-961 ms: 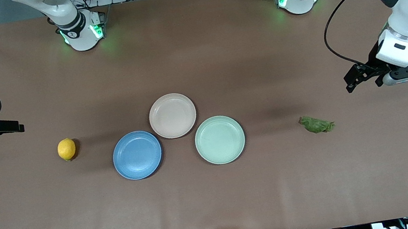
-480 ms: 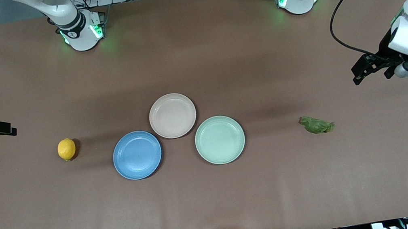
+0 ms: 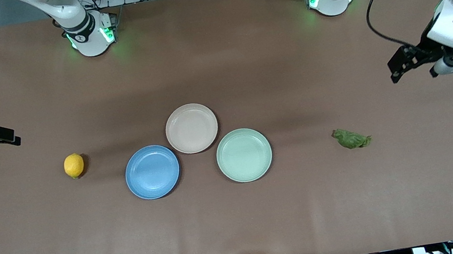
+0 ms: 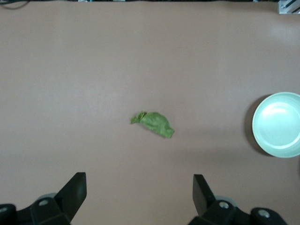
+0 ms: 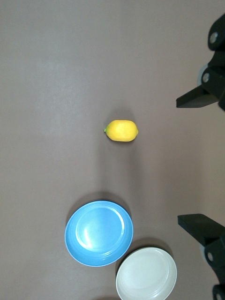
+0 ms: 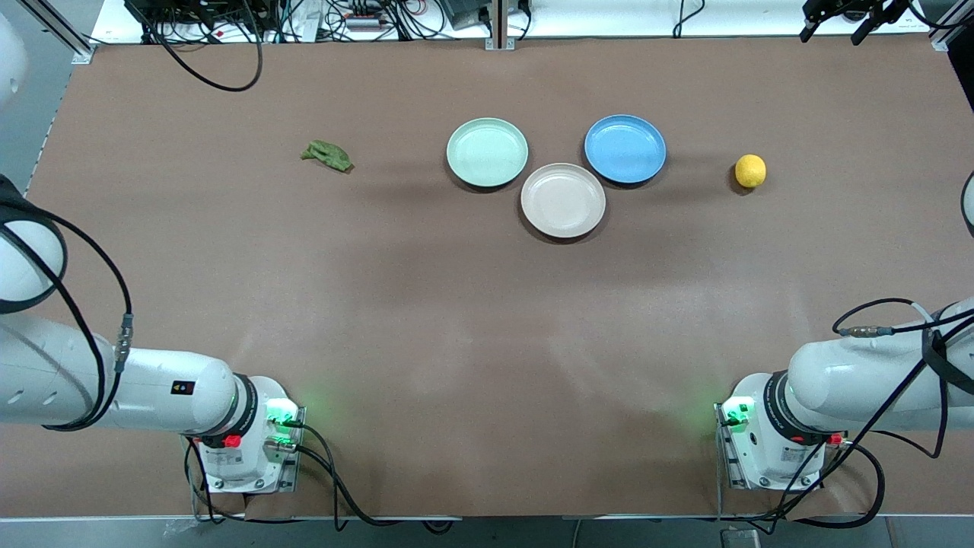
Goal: Pick lemon and lettuce from blue and beige plates
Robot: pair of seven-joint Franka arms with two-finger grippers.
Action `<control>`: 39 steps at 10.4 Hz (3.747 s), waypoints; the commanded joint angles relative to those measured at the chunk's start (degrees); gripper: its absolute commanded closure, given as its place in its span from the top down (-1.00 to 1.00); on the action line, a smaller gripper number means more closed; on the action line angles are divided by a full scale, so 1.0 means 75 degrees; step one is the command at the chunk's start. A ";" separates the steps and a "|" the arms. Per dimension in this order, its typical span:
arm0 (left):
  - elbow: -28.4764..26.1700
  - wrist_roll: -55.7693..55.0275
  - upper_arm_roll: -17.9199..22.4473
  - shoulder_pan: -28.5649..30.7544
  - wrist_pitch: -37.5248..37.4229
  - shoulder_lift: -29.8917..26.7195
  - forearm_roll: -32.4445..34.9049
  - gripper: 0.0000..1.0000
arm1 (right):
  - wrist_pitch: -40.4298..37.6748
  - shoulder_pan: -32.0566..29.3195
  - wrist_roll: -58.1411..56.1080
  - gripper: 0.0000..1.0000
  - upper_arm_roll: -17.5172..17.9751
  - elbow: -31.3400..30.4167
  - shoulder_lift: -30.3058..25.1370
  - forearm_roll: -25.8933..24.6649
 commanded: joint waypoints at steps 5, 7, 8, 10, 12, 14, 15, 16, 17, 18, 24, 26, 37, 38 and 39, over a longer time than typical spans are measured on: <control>0.1406 0.0177 -0.0420 0.0179 -0.2269 0.0116 0.0243 1.00 | -0.0278 -0.0425 0.0116 1.00 0.0192 -0.0197 -0.1013 -0.0070; 0.1548 0.0189 -0.0432 0.0214 -0.2447 0.0104 0.0244 1.00 | -0.0220 -0.0390 0.0104 1.00 0.0192 -0.0150 -0.1013 -0.0105; 0.1548 0.0189 -0.0443 0.0215 -0.2447 0.0104 0.0174 1.00 | -0.0312 -0.0332 0.0116 1.00 0.0204 -0.0103 -0.1024 -0.0279; 0.1548 0.0224 -0.0467 0.0215 -0.2447 0.0081 0.0138 1.00 | -0.0769 -0.0261 0.0383 1.00 0.0309 0.0025 -0.1071 -0.0503; 0.1548 0.0224 -0.0490 0.0238 -0.2459 0.0080 0.0034 1.00 | -0.0759 -0.0168 0.0433 1.00 0.0425 0.0084 -0.1013 -0.1085; 0.1559 0.0212 -0.0864 0.0553 -0.2482 0.0080 -0.0038 1.00 | -0.0677 -0.0155 0.0433 1.00 0.0520 0.0166 -0.0989 -0.1230; 0.1560 0.0212 -0.0889 0.0554 -0.2482 0.0080 -0.0049 1.00 | -0.0653 -0.0155 0.0433 1.00 0.0520 0.0236 -0.0943 -0.1241; 0.1560 0.0212 -0.0889 0.0543 -0.2482 0.0069 -0.0038 1.00 | -0.0630 -0.0190 0.0444 1.00 0.0520 0.0249 -0.0919 -0.1207; 0.1560 0.0212 -0.0877 0.0531 -0.2517 0.0069 -0.0026 1.00 | -0.0606 -0.0214 0.0479 1.00 0.0532 0.0260 -0.0919 -0.1195; 0.1560 0.0212 -0.0842 0.0485 -0.2610 0.0080 -0.0003 1.00 | -0.0525 -0.0226 0.0479 1.00 0.0520 0.0260 -0.0954 -0.1195; 0.1653 0.0212 -0.0795 0.0531 -0.2658 0.0080 -0.0026 1.00 | -0.0489 -0.0167 0.0433 1.00 0.0508 0.0378 -0.1013 -0.0681; 0.1653 0.0224 -0.0783 0.0543 -0.2658 0.0080 -0.0026 1.00 | -0.0384 -0.0167 0.0444 1.00 0.0497 0.0354 -0.1001 -0.0679; 0.1653 0.0294 -0.0795 0.0531 -0.2658 0.0045 -0.0038 1.00 | -0.0477 -0.0120 0.0491 1.00 0.0520 0.0425 -0.0837 -0.0679; 0.1653 0.0294 -0.0784 0.0531 -0.2658 0.0034 -0.0049 1.00 | -0.0477 -0.0120 0.0491 1.00 0.0520 0.0425 -0.0837 -0.0679; 0.1653 0.0294 -0.0795 0.0531 -0.2658 0.0034 -0.0050 1.00 | -0.0477 -0.0109 0.0491 1.00 0.0520 0.0425 -0.0837 -0.0679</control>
